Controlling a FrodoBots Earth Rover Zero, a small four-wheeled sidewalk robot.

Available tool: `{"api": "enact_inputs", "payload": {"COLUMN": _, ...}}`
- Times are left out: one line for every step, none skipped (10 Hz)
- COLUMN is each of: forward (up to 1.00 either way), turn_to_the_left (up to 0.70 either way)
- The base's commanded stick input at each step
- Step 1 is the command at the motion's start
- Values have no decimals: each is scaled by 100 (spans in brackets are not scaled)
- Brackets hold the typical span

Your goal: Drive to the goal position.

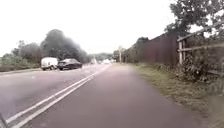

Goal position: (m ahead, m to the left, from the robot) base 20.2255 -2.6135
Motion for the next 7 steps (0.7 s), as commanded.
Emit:
{"api": "enact_inputs", "payload": {"forward": 100, "turn_to_the_left": 0}}
{"api": "enact_inputs", "payload": {"forward": 100, "turn_to_the_left": 0}}
{"api": "enact_inputs", "payload": {"forward": 100, "turn_to_the_left": 0}}
{"api": "enact_inputs", "payload": {"forward": 100, "turn_to_the_left": 0}}
{"api": "enact_inputs", "payload": {"forward": 100, "turn_to_the_left": 0}}
{"api": "enact_inputs", "payload": {"forward": 100, "turn_to_the_left": 0}}
{"api": "enact_inputs", "payload": {"forward": 100, "turn_to_the_left": 0}}
